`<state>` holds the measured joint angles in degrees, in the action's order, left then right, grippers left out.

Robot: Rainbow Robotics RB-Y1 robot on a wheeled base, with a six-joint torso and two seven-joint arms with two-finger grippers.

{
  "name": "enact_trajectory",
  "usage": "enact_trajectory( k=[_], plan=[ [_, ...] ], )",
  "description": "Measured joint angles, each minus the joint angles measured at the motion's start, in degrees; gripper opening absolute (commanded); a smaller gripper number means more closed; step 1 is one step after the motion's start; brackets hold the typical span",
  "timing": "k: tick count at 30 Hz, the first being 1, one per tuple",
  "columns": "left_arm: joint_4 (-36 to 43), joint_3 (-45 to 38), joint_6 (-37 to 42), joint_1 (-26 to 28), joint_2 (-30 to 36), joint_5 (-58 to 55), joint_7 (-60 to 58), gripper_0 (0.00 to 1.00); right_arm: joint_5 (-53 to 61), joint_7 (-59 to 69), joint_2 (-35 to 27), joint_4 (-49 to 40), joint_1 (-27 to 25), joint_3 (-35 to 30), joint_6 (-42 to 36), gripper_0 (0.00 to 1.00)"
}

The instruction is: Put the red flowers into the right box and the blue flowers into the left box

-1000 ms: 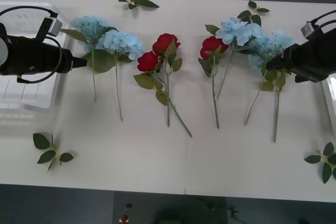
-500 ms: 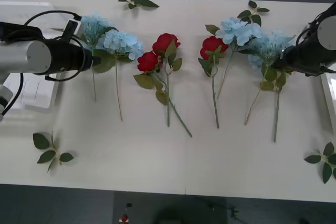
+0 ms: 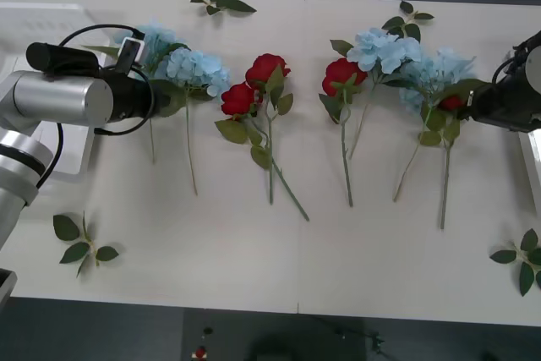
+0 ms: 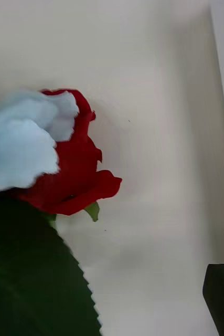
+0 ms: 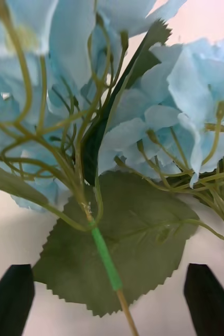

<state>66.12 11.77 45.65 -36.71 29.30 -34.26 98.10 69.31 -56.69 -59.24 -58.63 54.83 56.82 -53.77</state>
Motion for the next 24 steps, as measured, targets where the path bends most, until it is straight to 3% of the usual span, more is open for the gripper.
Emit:
enact_trajectory(
  k=[4, 5, 7, 18, 19, 21, 24],
  plan=[
    [-0.1, 2.4, 0.0, 0.0, -0.1, 1.1, -2.6, 0.64, 0.0, 1.8, 0.0, 0.6, 0.0, 5.9, 5.0, 1.00],
    [-0.1, 3.0, 0.0, 0.0, -0.1, 1.1, -2.6, 0.54, 0.1, 2.2, 0.1, 1.0, 0.0, 6.9, 6.4, 1.00],
    [-0.3, 3.6, 0.0, 0.0, -0.1, 1.2, -2.6, 0.02, 0.7, 2.6, 0.9, 2.2, 0.0, 8.1, 8.6, 1.00],
    [-0.9, 3.6, -1.0, 0.0, -0.3, 2.3, -2.6, 0.00, 0.3, 3.0, 10.6, 12.9, 0.0, 6.7, 16.2, 0.99],
    [0.1, 3.6, -1.1, 0.0, -0.2, 2.3, -2.6, 0.00, 0.3, 3.0, 10.8, 13.4, 0.2, 6.7, 16.4, 0.51],
    [2.6, 3.6, -1.0, 0.0, 0.6, 2.3, -2.6, 0.00, 0.3, 3.0, 11.1, 14.3, 0.2, 6.7, 17.3, 0.00],
    [7.0, 3.4, -1.0, 0.0, 2.6, 2.0, -2.6, 0.00, 0.3, 3.0, 11.2, 15.4, 0.3, 6.7, 17.8, 0.00]
  ],
)
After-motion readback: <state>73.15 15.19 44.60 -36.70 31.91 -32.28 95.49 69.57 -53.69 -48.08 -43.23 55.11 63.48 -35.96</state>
